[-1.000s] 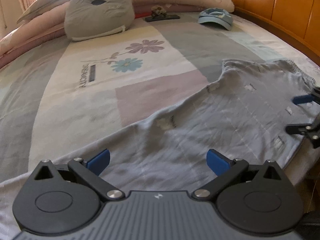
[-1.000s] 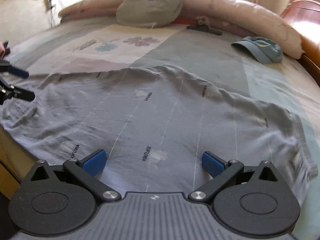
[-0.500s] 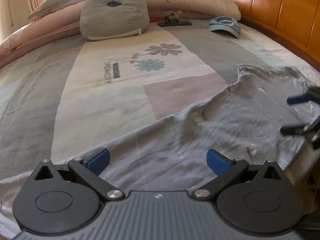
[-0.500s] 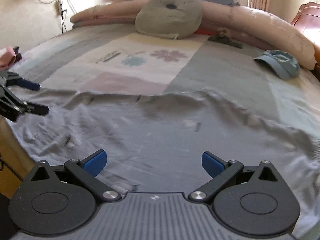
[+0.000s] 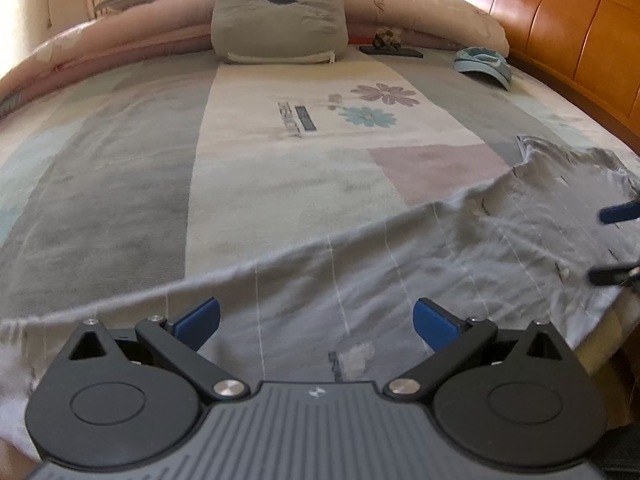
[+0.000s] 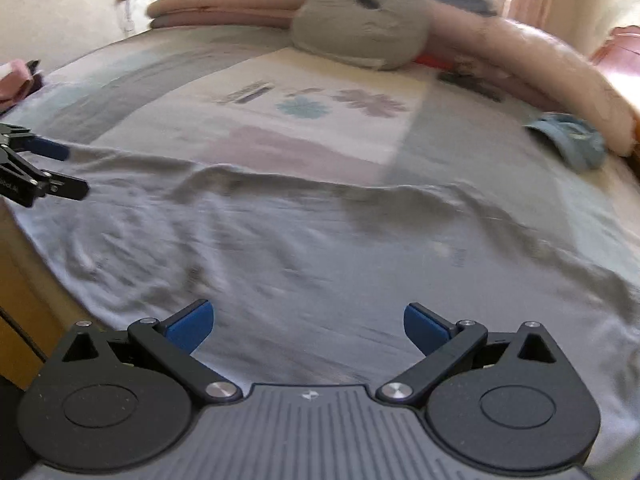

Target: Fold clothes

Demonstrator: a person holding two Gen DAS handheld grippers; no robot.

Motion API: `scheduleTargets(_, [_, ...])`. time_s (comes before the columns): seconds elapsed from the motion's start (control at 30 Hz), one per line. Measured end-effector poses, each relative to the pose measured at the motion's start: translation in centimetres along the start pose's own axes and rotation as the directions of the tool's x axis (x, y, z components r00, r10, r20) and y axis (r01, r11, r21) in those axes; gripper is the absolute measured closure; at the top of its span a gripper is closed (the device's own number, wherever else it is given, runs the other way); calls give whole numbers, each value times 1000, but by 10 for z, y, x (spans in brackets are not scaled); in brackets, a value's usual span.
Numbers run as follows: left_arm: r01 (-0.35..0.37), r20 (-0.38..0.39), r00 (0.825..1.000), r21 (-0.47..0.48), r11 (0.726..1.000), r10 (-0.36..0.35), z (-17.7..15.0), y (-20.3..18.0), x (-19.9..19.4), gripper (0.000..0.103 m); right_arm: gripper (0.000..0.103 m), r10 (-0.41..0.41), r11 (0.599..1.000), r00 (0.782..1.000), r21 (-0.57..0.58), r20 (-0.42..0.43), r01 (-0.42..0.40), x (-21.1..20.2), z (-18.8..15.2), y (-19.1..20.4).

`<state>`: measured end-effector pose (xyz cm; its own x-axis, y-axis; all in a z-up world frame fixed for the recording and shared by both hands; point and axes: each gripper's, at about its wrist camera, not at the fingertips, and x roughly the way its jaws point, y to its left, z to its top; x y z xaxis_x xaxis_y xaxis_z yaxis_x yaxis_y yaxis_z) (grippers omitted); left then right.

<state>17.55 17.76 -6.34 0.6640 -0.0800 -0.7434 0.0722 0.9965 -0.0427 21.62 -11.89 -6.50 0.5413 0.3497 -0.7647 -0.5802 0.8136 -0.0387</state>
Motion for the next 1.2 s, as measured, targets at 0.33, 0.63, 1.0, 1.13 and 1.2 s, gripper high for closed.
scheduleTargets(0.33, [102,48,994,-66,993,-99,20,17,1,1,0,-6,1000,1000,22,-28,7,11,-3,6])
scheduleTargets(0.63, [121,57,992,-117,986,-115,28,34,12,1,0,-22,999,999,38,-40,24,11,-3,11])
scheduleTargets(1.0, [-36,-23,999,-92,995,34,10,44,1,1,0,5,985,1000,172,6,-6,35,77,13])
scheduleTargets(1.13, [-65,-36,997,-96,993,62,4,46,5,1,0,-77,983,997,168,-26,80,76,95,25])
scheduleTargets(1.2, [-73,-30,997,-100,992,70,3,47,6,1,0,-118,979,992,163,-39,123,93,97,30])
